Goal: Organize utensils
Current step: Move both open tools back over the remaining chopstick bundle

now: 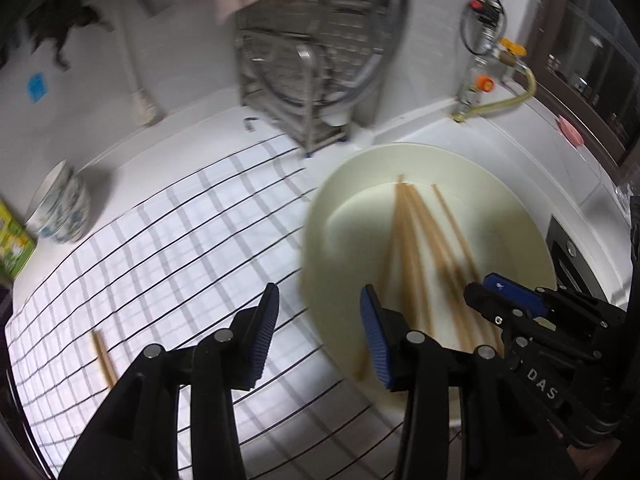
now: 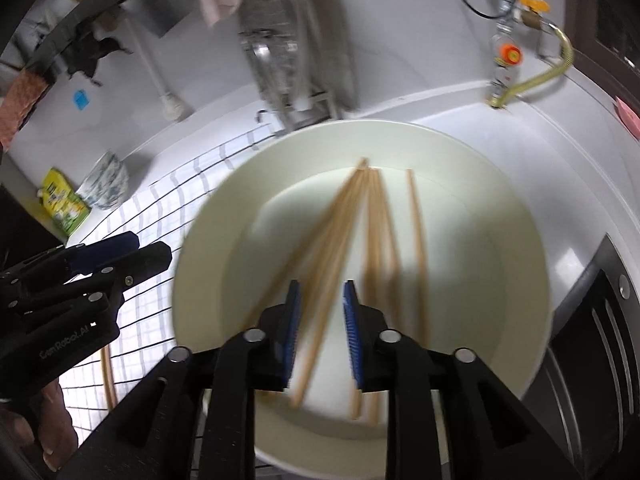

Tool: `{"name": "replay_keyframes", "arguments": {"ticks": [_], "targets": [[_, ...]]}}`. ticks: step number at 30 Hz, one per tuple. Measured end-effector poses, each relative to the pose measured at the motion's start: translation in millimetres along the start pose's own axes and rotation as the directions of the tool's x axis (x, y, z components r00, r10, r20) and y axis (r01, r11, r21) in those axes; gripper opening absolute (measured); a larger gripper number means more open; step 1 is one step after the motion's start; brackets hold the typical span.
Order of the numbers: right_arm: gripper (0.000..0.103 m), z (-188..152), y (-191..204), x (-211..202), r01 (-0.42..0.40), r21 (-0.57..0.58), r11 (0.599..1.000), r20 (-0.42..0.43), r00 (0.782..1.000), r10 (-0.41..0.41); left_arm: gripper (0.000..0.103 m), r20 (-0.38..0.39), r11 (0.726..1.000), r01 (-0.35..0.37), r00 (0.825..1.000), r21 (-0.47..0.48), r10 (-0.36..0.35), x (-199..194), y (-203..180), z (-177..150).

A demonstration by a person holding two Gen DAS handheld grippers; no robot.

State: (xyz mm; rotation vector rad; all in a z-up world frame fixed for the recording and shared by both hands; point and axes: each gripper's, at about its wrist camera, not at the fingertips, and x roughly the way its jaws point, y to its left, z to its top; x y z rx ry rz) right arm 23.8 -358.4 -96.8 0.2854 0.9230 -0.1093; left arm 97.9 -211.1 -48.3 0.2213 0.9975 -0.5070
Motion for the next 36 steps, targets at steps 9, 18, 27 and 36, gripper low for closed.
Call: {"name": "replay_keyframes", "arguments": {"ticks": [9,18,27,36], "targets": [[0.035,-1.9,68.0,-0.5,-0.058,-0.106,0.993,-0.010,0.998,0.057,0.053,0.009,0.989,-0.075,0.997,-0.123,0.077,-30.0,72.6,-28.5],[0.040,-16.0,140.3,11.4,-0.136,-0.222,0.966,-0.060,0.990,0.125,0.057,-0.035,0.951,-0.164,0.986,-0.260,0.161,-48.0,151.7,-76.8],[0.043,-46.5,197.9,33.7,-0.208,-0.296,0.932,-0.147,0.974,0.170,0.064,-0.087,0.909,-0.223,0.975,-0.351,0.206,-54.0,204.9,-125.7],[0.046,-74.7,238.3,60.8,-0.253,-0.329,0.910,-0.215,0.958,0.189,0.072,-0.123,0.891,-0.255,0.967,-0.374,0.225,-49.5,228.3,-158.9]]}}
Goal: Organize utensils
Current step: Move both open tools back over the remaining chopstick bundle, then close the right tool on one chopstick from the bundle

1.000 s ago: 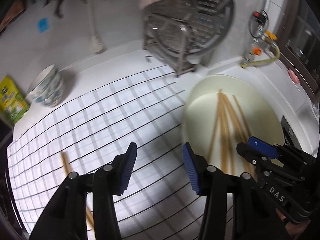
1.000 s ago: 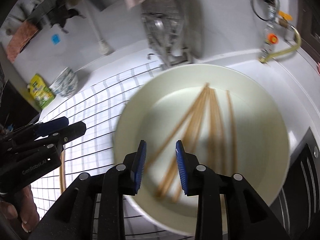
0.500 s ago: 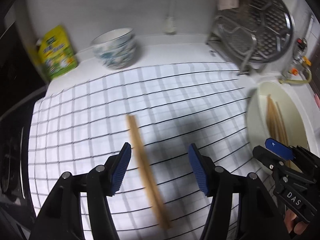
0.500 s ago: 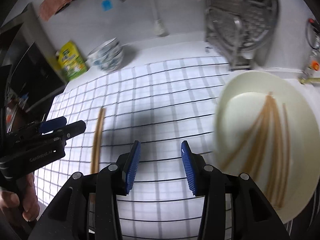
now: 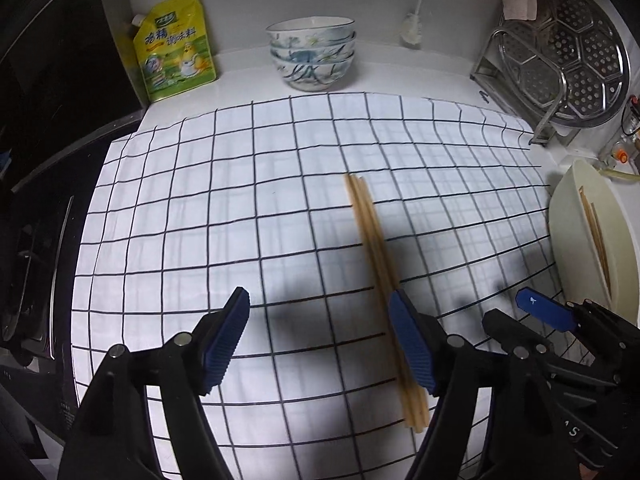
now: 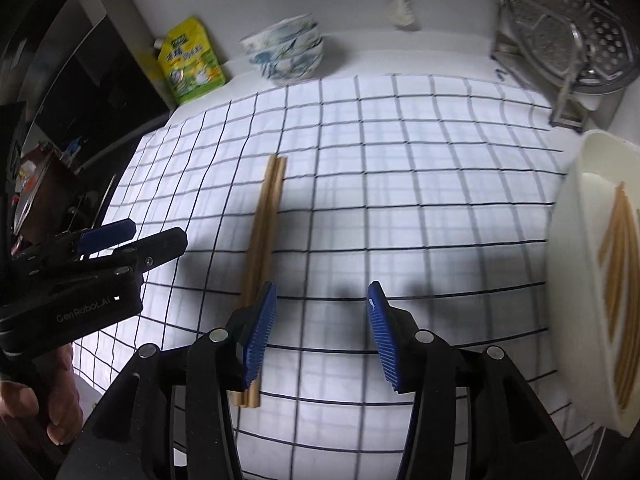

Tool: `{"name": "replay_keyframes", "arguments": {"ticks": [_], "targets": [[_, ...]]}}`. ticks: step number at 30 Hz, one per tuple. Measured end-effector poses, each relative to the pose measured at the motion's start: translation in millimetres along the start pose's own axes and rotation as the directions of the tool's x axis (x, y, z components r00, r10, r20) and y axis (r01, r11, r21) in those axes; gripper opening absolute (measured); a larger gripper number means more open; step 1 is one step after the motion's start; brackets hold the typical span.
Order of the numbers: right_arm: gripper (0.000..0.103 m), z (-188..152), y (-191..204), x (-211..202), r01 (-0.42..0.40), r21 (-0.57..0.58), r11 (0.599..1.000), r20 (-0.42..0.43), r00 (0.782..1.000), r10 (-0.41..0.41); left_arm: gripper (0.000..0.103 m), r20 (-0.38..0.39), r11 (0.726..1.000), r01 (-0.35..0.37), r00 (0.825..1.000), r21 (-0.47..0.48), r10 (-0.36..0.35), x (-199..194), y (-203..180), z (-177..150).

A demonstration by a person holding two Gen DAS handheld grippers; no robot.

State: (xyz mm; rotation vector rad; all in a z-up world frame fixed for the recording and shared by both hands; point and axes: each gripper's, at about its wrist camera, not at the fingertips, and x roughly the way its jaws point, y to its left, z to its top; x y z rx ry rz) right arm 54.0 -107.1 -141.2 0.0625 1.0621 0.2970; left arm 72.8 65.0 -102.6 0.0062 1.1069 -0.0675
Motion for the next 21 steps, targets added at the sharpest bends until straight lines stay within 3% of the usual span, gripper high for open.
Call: {"name": "replay_keyframes", "arguments": {"ticks": [11,21], "targets": [[0.046,-8.8,20.0,38.4,-0.003,-0.029,1.000,-0.052,0.999,0.001,0.074,-0.029,1.000,-0.015,0.999,-0.024,0.014,15.9,22.8,-13.4],[0.046,-15.0,31.2,50.2,0.050,-0.080,0.996,-0.059,0.997,-0.054,0.074,-0.043,0.999,-0.008,0.999,-0.034,0.007,24.1,27.8,-16.1]]}}
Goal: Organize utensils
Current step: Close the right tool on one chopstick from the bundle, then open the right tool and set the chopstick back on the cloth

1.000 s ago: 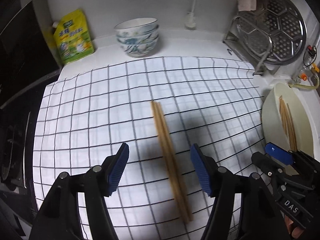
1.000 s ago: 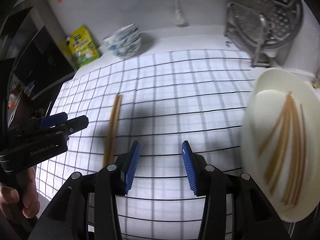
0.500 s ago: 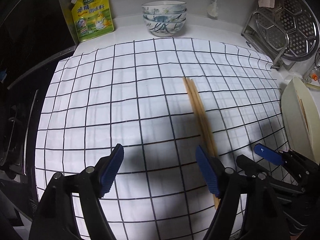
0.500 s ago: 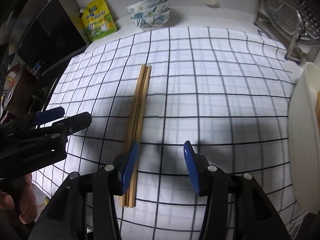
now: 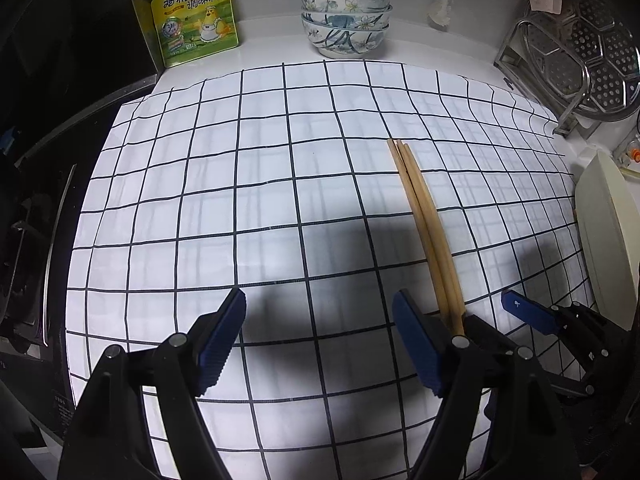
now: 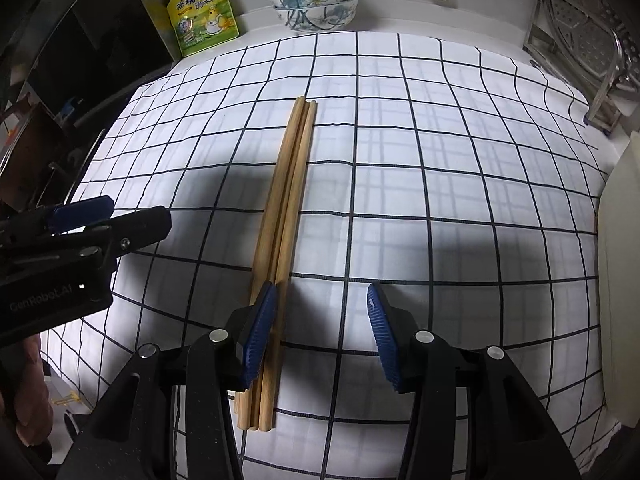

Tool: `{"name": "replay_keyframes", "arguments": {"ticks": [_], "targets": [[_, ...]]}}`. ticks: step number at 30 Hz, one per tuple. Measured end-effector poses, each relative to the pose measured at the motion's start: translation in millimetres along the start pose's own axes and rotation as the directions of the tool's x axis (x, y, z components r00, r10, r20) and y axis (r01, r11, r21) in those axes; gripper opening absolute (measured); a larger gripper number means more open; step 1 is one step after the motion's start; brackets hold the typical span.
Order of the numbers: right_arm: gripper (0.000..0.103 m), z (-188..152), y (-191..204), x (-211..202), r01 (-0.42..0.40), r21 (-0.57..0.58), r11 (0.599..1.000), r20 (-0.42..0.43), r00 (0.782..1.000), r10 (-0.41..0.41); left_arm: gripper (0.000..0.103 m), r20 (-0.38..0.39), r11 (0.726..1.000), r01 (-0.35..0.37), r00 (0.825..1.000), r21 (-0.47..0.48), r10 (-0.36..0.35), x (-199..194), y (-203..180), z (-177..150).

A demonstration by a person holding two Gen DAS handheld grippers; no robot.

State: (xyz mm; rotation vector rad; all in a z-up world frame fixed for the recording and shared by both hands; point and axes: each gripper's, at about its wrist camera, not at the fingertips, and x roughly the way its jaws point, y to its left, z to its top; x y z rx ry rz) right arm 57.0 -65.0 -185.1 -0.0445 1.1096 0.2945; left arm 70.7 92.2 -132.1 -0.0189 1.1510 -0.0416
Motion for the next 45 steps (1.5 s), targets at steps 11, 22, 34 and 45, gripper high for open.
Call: {"name": "replay_keyframes", "arguments": {"ticks": [11,22,34,45], "targets": [[0.007,-0.7,8.9,1.3,0.014,-0.077,0.997,0.005,1.000,-0.014,0.074,-0.006,1.000,0.013,1.000,0.019,-0.013,6.7,-10.6,0.1],[0.007,-6.2,-33.4,-6.7,0.051,0.013,0.999,0.014,0.999,-0.051,0.077,-0.014,0.996,0.048,0.999,0.076,-0.047,18.4,-44.6,-0.4],[0.014,-6.3,-44.0,-10.6,0.024,0.049,0.999,0.022,0.999,-0.025,0.077,-0.016,0.998,-0.015,1.000,0.066,0.017,27.9,-39.8,-5.2],[0.024,-0.8,-41.2,-6.0,0.039,0.036,0.999,0.024,0.999,-0.040,0.077,-0.002,0.999,-0.029,1.000,0.024,0.029,26.4,-25.8,-6.0]]}}
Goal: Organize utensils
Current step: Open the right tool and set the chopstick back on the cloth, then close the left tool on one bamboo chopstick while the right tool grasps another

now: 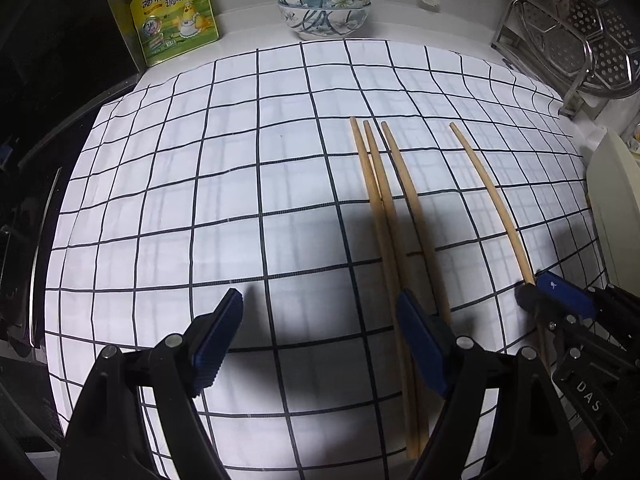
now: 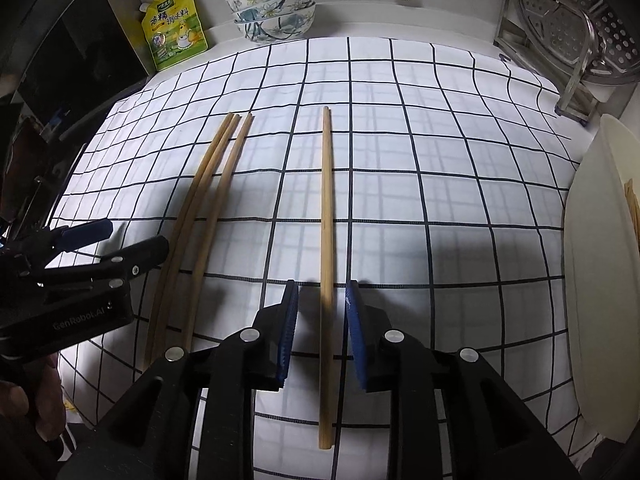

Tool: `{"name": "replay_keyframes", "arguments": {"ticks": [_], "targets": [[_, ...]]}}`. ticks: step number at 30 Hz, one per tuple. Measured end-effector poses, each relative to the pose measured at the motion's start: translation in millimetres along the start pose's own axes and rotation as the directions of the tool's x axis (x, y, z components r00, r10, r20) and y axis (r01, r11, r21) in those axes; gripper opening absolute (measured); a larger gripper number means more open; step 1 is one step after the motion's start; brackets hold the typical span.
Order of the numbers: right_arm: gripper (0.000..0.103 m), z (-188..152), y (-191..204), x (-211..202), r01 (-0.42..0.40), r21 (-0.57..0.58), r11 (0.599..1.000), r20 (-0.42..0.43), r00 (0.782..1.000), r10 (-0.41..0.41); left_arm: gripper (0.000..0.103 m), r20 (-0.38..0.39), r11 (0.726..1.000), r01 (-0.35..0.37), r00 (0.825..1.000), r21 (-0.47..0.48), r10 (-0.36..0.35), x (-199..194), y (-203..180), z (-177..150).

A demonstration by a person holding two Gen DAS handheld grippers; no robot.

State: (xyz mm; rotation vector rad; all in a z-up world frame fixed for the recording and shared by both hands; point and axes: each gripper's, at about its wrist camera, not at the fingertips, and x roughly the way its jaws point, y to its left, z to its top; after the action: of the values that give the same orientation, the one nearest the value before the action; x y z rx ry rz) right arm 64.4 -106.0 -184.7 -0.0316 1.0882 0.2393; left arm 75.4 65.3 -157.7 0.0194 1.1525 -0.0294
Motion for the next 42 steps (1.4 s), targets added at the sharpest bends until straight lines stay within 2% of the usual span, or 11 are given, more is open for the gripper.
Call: {"name": "replay_keyframes", "arguments": {"ticks": [13,20,23,27,29,30,31,32,33,36,42], "targets": [[0.028,1.4,0.6,1.9,0.021,-0.011,1.000,0.001,1.000,-0.021,0.081,-0.018,1.000,-0.018,1.000,0.017,0.019,7.9,-6.9,-0.4],[0.030,4.6,1.7,4.1,0.050,-0.028,0.998,0.010,0.999,-0.049,0.079,-0.021,1.000,-0.006,1.000,-0.002,0.006,9.9,-4.9,3.7],[0.030,6.2,7.2,6.8,0.078,-0.060,0.995,0.020,0.997,-0.077,0.070,-0.015,1.000,-0.002,1.000,0.005,0.002,8.5,-7.9,5.2],[0.030,7.2,10.4,8.2,0.085,-0.079,0.993,0.036,0.996,-0.082,0.050,-0.002,1.000,0.010,1.000,0.027,-0.010,5.9,-15.1,7.0],[0.023,7.4,13.0,8.4,0.080,-0.098,0.992,0.041,0.996,-0.076,0.039,0.002,0.999,0.012,1.000,0.030,-0.012,5.1,-16.4,7.4],[0.019,7.6,14.4,8.4,0.072,-0.107,0.992,0.041,0.997,-0.068,0.029,0.004,0.999,0.016,1.000,0.033,-0.016,4.4,-17.1,7.7],[0.008,8.0,15.4,8.4,0.073,-0.113,0.991,0.041,0.997,-0.068,0.021,0.003,0.999,0.018,1.000,0.035,-0.019,4.1,-17.3,7.8],[0.007,8.3,16.7,8.5,0.073,-0.118,0.990,0.040,0.997,-0.068,0.017,0.002,0.999,0.023,1.000,0.035,-0.023,4.0,-17.0,8.1],[0.007,8.8,16.6,8.5,0.065,-0.115,0.991,0.036,0.997,-0.061,0.007,0.000,0.999,0.032,0.999,0.032,-0.032,4.0,-16.1,8.1],[0.006,9.3,12.5,7.1,0.025,-0.086,0.996,0.023,0.999,-0.023,0.007,-0.017,0.998,0.062,0.998,0.024,-0.061,4.1,-13.0,8.8],[0.006,8.9,6.6,-8.6,-0.007,-0.035,0.999,0.031,0.999,0.008,0.007,-0.009,0.997,0.069,0.998,0.038,-0.069,-9.0,-12.8,9.5]]}}
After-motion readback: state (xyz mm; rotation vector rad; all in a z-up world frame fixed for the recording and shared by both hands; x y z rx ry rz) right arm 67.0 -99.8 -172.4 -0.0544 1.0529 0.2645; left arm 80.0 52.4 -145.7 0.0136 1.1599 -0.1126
